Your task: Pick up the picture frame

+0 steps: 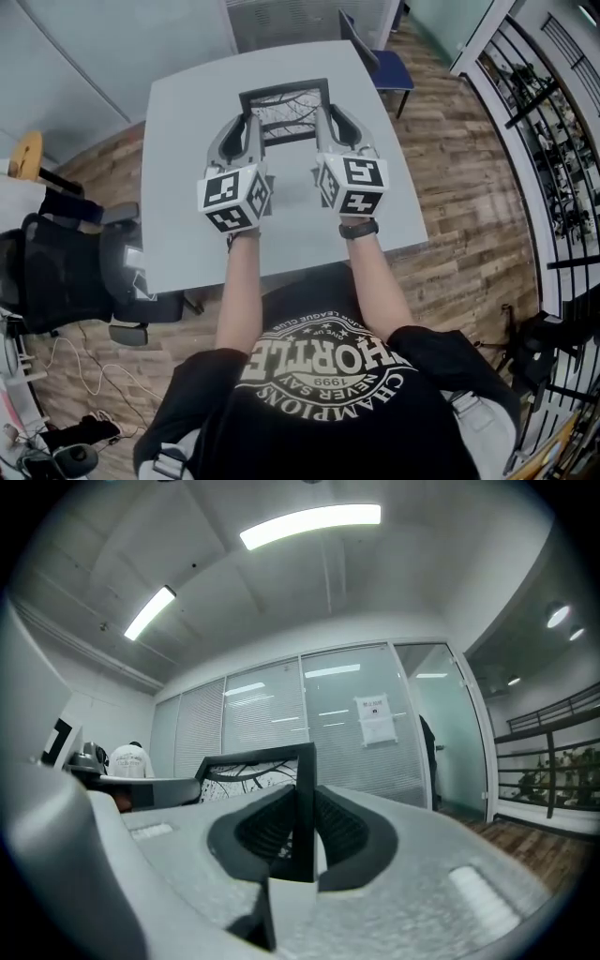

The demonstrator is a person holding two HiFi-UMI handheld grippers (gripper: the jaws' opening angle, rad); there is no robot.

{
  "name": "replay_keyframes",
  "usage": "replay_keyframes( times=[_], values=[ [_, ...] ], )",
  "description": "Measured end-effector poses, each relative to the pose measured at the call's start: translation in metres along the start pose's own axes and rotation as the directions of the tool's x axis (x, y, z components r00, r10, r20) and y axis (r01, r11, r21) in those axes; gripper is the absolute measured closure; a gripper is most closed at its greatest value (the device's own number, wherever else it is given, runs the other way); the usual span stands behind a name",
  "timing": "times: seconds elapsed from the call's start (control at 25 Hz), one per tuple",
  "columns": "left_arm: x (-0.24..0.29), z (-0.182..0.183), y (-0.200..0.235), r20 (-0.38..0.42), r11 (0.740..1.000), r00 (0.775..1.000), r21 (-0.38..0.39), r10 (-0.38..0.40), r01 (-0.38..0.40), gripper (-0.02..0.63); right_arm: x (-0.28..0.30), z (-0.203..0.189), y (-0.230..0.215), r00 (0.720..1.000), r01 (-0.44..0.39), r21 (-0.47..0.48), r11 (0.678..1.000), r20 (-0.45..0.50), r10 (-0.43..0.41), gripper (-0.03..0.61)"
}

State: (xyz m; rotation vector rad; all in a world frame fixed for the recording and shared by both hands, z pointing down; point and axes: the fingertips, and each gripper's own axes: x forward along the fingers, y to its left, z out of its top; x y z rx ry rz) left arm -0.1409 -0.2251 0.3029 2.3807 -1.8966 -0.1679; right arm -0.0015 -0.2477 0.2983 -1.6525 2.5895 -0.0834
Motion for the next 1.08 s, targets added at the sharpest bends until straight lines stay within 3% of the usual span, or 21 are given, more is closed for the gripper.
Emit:
replay_keyframes(
  times=[0.68,1.08],
  values=[
    [-0.001,0.021,-0.008,0.033,1.000,0.999,0.004,-0.015,0.015,0.540,0.005,0.023,-0.003,0.999,-0.015,-0.026,1.000,0.034,0.016,0.514],
    [0.021,-0.013,0.010,-0.027,0.999,1.000,-0.046,0.014,-0.015,0.540,0.028,-0.008,-0.008,1.000,-0.022,-0.030,0.999,-0.023,0.021,0.514]
  ],
)
